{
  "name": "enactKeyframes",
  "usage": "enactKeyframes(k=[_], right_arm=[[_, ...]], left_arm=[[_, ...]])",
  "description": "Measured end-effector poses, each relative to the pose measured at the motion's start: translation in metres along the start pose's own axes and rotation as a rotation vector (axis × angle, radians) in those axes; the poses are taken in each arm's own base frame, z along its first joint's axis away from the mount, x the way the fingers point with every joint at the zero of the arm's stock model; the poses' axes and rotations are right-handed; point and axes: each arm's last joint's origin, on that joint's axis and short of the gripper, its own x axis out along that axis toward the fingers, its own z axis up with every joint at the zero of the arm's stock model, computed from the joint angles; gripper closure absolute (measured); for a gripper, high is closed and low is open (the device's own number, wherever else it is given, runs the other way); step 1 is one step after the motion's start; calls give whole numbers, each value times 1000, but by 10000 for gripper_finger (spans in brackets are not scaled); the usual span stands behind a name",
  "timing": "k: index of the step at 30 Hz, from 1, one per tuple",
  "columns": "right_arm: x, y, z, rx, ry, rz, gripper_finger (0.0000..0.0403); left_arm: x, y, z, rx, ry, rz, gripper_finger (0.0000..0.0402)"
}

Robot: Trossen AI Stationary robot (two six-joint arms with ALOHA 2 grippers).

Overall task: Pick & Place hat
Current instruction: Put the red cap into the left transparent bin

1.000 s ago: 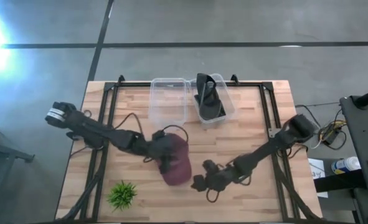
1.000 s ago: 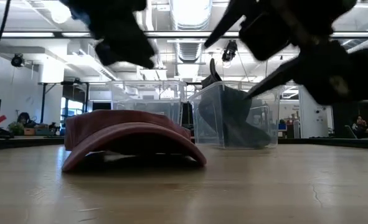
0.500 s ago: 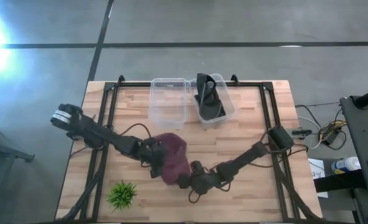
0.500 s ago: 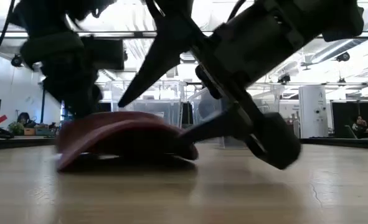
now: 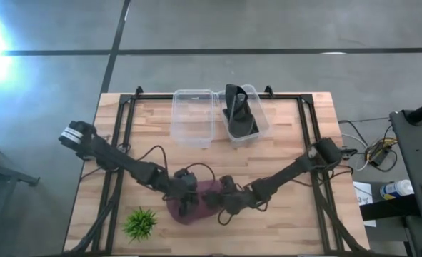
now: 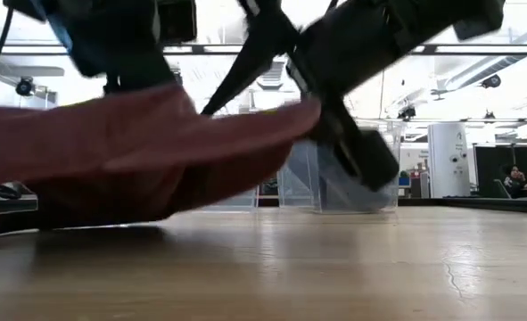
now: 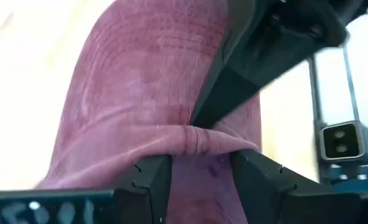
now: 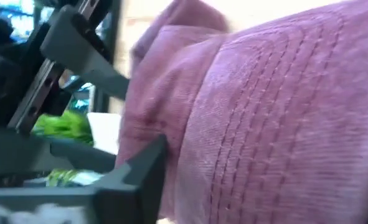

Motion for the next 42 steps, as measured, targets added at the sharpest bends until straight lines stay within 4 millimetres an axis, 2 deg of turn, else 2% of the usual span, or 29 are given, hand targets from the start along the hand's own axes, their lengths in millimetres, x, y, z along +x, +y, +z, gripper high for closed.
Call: enactKeyframes(k=[5,7,9,14,18,22,26,30,34,36,39,42], right_arm=[[-30,24,16,-107,5,71,356],[-45,35,27,-189,-3,85,382],[-62,49,41,-251,-12,99,386],[-105,85,82,-401,-75,132,388],[-136,115,124,-475,-234,200,388],[-150,135,165,-520,-425,184,389],[-134,138,212,-535,-465,61,389],[-90,128,254,-523,-371,-24,389],[-47,116,285,-498,-298,-128,382],[-30,111,297,-485,-221,-157,364],[-7,107,304,-486,-132,-168,322],[2,116,302,-499,-96,-124,270]], left_arm=[[-37,-14,24,-9,-26,9,246],[-58,-21,35,-17,-67,19,246],[-82,-28,48,-23,-137,42,246],[-159,-47,84,-55,-417,53,246],[-218,-61,96,-21,-632,83,246],[-255,-69,101,49,-775,151,246],[-261,-72,103,82,-806,186,246],[-250,-73,100,88,-783,200,246],[-235,-74,94,41,-757,194,246],[-228,-74,92,14,-748,190,246],[-219,-75,89,-14,-734,186,246],[-214,-77,89,-19,-724,187,246]])
